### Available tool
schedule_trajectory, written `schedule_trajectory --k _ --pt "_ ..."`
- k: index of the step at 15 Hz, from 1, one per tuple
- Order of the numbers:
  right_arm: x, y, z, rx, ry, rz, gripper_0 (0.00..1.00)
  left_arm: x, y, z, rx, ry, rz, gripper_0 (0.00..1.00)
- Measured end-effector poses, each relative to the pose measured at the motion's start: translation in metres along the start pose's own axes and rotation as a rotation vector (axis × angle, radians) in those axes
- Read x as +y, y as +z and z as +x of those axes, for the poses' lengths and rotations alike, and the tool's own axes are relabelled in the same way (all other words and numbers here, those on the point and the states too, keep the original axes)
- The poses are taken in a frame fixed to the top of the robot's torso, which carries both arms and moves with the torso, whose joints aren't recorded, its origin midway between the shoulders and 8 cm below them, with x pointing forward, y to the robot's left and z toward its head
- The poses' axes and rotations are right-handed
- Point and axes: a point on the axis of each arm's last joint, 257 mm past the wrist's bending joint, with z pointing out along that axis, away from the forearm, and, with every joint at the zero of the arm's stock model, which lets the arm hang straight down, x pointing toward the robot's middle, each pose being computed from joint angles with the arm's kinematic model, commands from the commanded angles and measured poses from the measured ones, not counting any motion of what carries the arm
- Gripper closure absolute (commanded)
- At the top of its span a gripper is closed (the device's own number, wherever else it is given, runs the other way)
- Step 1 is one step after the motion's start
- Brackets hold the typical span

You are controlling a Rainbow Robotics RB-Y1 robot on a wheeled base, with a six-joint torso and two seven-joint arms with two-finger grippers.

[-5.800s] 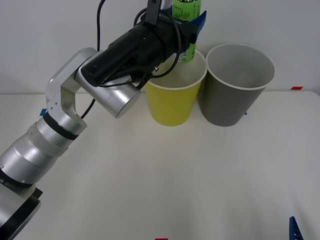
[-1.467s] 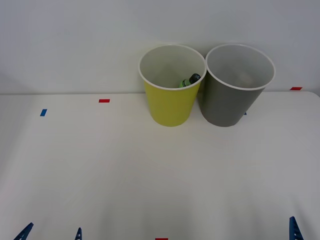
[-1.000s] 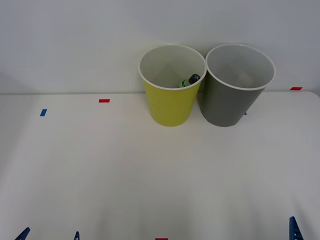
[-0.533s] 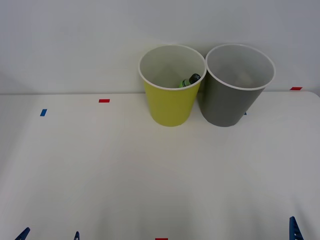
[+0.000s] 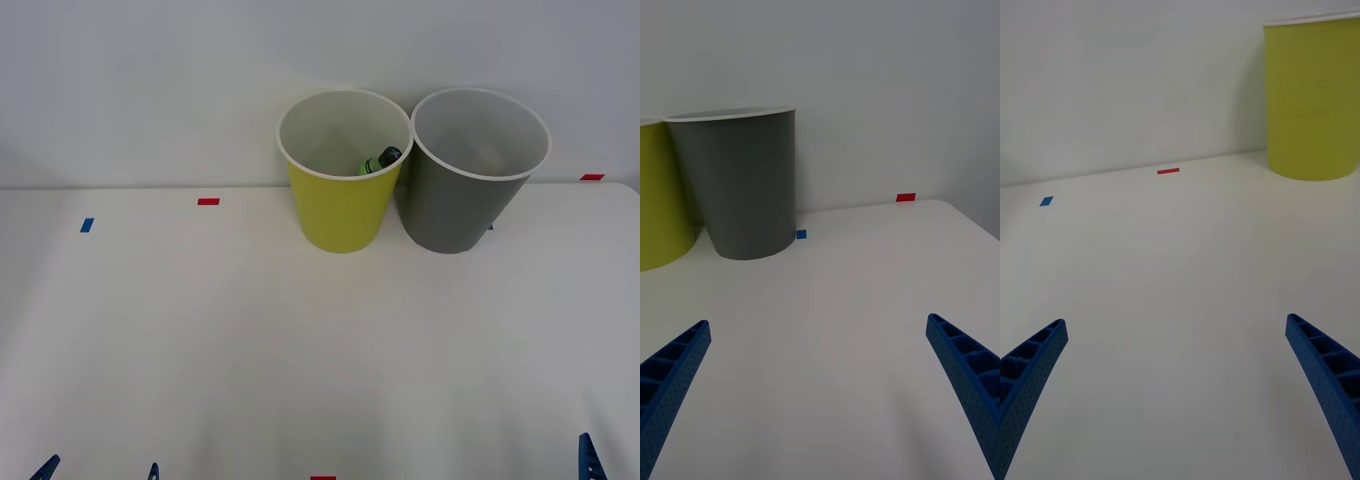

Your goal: Put cans in the gray bin and PET bottles in the light green bin.

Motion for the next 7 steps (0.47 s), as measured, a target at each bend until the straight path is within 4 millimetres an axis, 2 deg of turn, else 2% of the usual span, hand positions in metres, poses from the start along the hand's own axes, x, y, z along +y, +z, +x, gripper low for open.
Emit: schedule_trajectory --k 7 --pt "0.0000 0.0000 0.0000 0.000 0.000 0.000 0.00 0.0000 0.0000 0.0000 0.000 0.000 0.000 0.00"
